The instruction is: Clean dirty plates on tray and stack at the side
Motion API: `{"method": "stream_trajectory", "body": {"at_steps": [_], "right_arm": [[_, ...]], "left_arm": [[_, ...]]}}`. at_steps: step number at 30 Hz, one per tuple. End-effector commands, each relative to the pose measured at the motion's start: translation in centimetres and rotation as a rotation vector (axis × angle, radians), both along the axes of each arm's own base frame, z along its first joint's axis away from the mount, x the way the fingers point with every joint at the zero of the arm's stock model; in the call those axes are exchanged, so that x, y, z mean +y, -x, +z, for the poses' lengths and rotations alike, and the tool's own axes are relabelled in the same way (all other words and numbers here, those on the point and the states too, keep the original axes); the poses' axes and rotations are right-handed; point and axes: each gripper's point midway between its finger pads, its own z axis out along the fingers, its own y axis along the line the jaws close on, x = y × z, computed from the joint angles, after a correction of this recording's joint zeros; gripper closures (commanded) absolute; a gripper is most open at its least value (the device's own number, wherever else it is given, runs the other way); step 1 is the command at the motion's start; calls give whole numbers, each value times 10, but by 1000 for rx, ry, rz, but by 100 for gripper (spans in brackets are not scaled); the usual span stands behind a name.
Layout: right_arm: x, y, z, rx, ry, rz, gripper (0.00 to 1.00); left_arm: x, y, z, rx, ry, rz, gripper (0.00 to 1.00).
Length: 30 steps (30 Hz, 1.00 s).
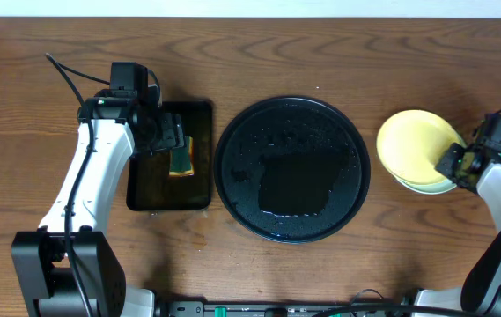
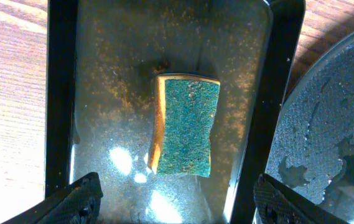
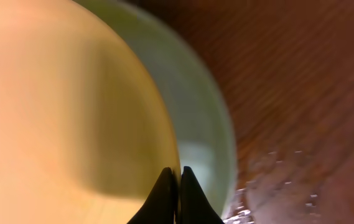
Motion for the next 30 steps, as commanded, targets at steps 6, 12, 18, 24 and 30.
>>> {"method": "stream_trajectory", "body": {"at_steps": [6,12,18,24,30], "right_arm": [[-18,-7,16,-28,42,-42,56],[20,-43,53,-168,-52,184,51],[102,-63,90,-286,-89,579,52],[142,-64,89,-227,39,749,41],[153,-43,75,-134,-50,686,1]], "left_arm": [[0,2,4,-9,0,5,21],[0,0,4,-14,0,5,17],[-3,-7,7,-50,-8,-32,17],[-33,-21,19,-153,-30,-235,12],[-40,12,7,-15,-23,-249,11]]}}
